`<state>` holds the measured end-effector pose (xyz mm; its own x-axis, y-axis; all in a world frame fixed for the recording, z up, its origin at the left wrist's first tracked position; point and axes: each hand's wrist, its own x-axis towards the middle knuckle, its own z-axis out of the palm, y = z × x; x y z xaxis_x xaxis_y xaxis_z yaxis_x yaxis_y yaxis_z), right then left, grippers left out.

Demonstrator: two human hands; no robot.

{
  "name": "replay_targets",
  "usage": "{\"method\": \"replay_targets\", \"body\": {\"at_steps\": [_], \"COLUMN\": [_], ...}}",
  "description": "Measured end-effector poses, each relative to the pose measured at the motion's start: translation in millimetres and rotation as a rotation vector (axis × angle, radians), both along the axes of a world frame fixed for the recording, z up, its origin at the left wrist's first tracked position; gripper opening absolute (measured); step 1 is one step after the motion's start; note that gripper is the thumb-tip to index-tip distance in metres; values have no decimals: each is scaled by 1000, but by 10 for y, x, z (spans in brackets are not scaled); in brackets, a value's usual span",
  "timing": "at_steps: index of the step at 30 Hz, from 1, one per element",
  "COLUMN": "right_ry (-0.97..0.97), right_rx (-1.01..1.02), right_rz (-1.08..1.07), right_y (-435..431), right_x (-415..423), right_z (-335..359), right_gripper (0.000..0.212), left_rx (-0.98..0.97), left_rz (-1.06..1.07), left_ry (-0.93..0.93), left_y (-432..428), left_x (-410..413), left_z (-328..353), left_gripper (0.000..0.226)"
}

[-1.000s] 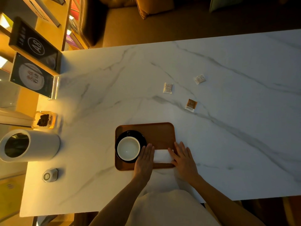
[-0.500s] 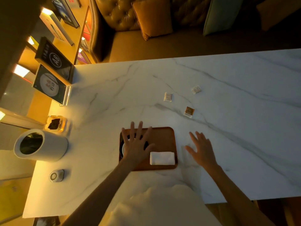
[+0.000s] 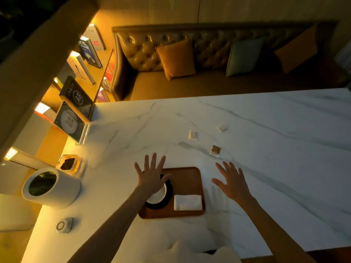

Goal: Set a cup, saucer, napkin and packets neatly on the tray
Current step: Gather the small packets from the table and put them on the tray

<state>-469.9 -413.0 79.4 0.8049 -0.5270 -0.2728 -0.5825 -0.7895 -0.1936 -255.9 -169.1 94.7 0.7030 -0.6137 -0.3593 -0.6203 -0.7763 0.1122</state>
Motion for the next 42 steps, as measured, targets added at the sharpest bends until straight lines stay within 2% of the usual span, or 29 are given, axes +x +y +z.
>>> {"method": "replay_targets", "body": {"at_steps": [4, 12, 18, 25, 30, 33, 37, 42], "right_ry": [-25, -205, -187, -110, 26, 136, 74, 46], "right_rx": [74, 284, 320, 333, 436, 411, 226, 254], "right_rz": [-70, -280, -387, -471, -428, -387, -394, -483], "right_y": [-233, -808, -1200, -1610, -1799, -1735, -1595, -1619], "right_x": [141, 500, 768, 1155, 1465, 1562, 1537, 1576], "right_z": [122, 285, 96, -344, -785, -988, -1172, -1227], "right_gripper": [70, 55, 38, 27, 33, 40, 39, 46], "left_rx": [-38, -259, -258, -170, -235, -240, -207, -202], "left_rz": [-6, 172, 188, 169, 248, 207, 243, 316], "left_ry": [56, 179, 225, 310, 290, 279, 301, 334], "left_y": [-280, -840, -1382, -2283, -2741, -2909, -3083, -3202], "left_x": [169, 852, 1051, 1031, 1089, 1208, 1322, 1304], "left_z": [162, 194, -3, -439, -811, -1038, -1284, -1477], "left_gripper": [75, 54, 39, 30, 24, 32, 46, 56]}}
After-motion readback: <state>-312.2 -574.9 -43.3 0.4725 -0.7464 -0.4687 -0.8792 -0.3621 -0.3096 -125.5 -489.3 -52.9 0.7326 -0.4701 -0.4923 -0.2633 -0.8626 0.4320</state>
